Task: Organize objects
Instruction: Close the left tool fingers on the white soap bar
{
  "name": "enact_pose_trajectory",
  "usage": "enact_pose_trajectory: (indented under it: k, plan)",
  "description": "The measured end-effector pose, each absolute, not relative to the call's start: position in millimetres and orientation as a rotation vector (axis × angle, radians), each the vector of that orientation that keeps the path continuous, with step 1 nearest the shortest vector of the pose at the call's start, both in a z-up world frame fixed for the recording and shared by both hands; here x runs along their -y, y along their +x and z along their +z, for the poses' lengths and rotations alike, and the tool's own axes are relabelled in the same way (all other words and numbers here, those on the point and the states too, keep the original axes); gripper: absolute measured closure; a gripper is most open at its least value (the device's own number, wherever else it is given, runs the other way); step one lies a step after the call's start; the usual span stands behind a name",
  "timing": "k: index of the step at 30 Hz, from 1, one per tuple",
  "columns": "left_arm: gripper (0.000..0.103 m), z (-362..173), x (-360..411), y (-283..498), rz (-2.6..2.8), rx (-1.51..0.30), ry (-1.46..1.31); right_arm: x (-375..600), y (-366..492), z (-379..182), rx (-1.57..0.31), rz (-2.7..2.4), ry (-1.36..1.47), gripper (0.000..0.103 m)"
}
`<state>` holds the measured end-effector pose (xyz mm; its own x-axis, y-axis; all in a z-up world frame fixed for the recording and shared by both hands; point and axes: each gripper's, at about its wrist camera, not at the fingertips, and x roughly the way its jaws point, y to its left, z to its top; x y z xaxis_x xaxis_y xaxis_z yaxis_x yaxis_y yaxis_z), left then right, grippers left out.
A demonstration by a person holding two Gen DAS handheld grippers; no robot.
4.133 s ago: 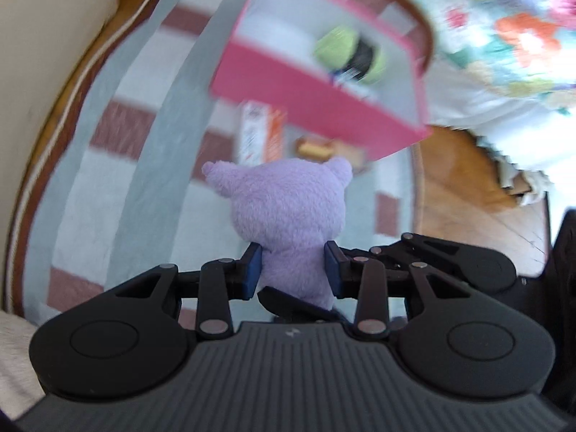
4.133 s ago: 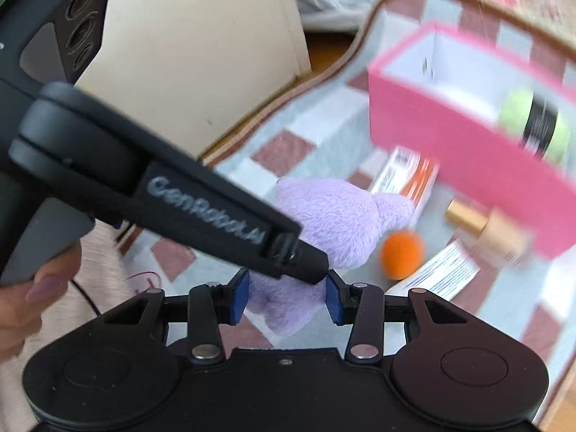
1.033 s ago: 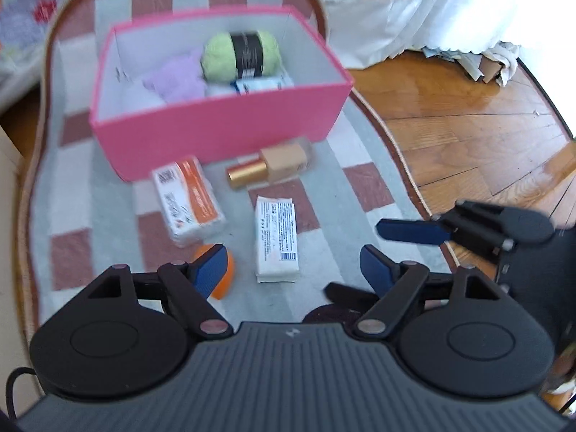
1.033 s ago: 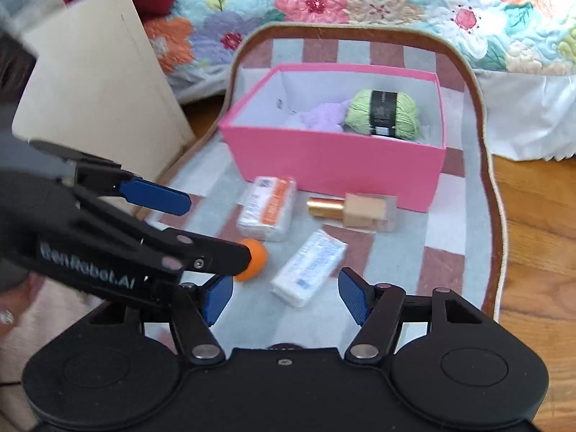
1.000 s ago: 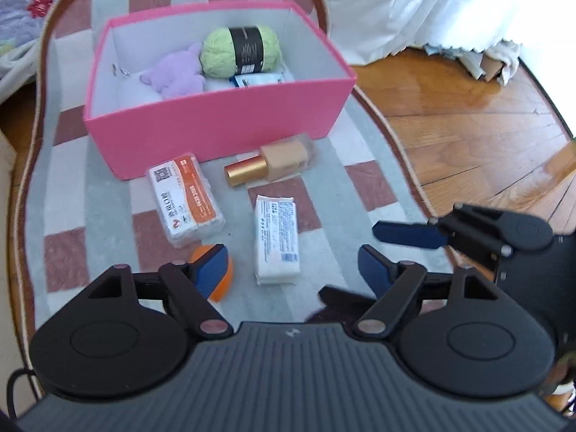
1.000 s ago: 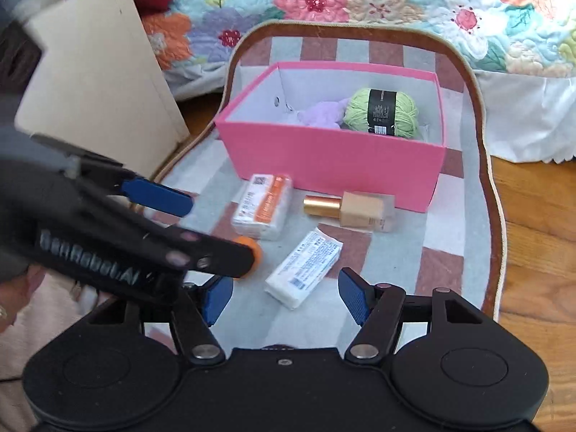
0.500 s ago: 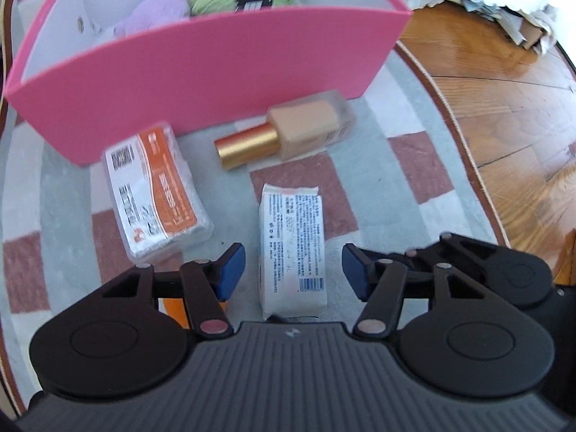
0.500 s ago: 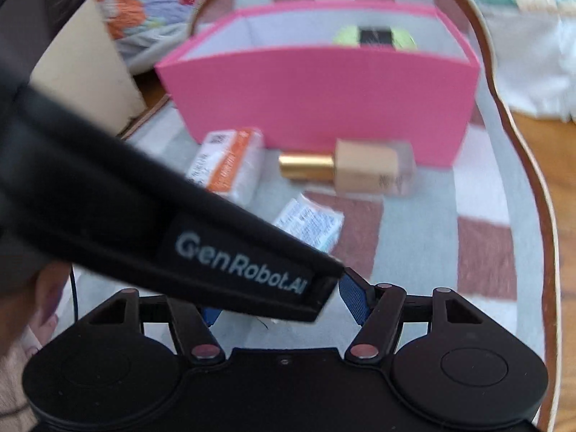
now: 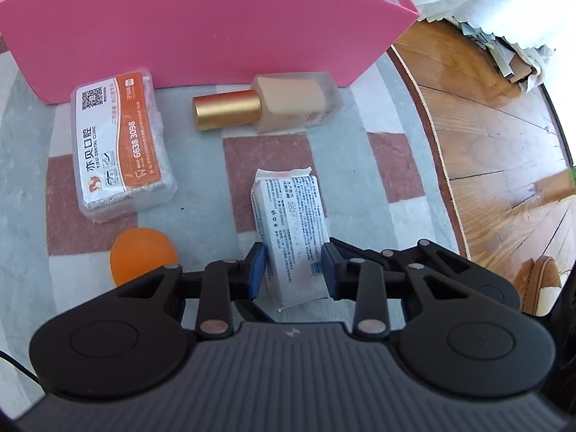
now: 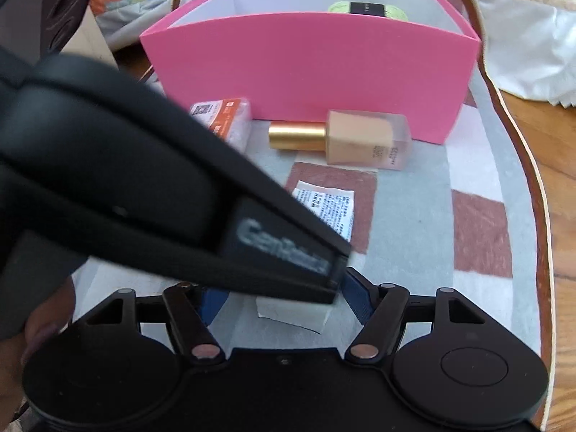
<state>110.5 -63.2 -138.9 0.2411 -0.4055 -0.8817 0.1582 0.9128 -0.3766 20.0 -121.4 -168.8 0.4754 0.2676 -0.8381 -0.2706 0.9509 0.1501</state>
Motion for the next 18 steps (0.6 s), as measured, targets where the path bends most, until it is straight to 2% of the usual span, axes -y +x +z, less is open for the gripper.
enact_pose_trajectory:
  k: [1,2,3,6,9,12,18]
  plan:
    - [0.071,-139.0,63.4,110.5,-0.390,-1.273,-0.230,120.7,18.0,-168.4,-1.018,0.332,-0.022,0.034]
    - [0.071,-139.3,63.5,110.5,-0.392,-1.274,-0.238,119.3,16.3,-167.5,-1.015,0.318,-0.048,0.046]
    - [0.070,-139.5,63.5,110.0,-0.392,-1.274,-0.241,119.0,15.3,-166.4,-1.016,0.303,-0.063,0.051]
    - [0.067,-139.3,68.0,108.4,-0.385,-1.265,-0.216,124.7,14.9,-163.5,-1.037,0.293,0.009,0.054]
    - [0.070,-131.0,67.1,104.0,-0.375,-1.278,-0.192,127.3,15.6,-159.2,-1.070,0.283,0.065,0.055]
    - [0.073,-105.8,57.5,94.9,-0.376,-1.236,-0.171,129.5,10.4,-145.8,-1.067,0.327,0.149,0.055]
    - [0.073,-55.1,36.3,83.4,-0.377,-1.189,-0.245,114.7,-9.0,-93.0,-0.990,0.375,0.101,0.055]
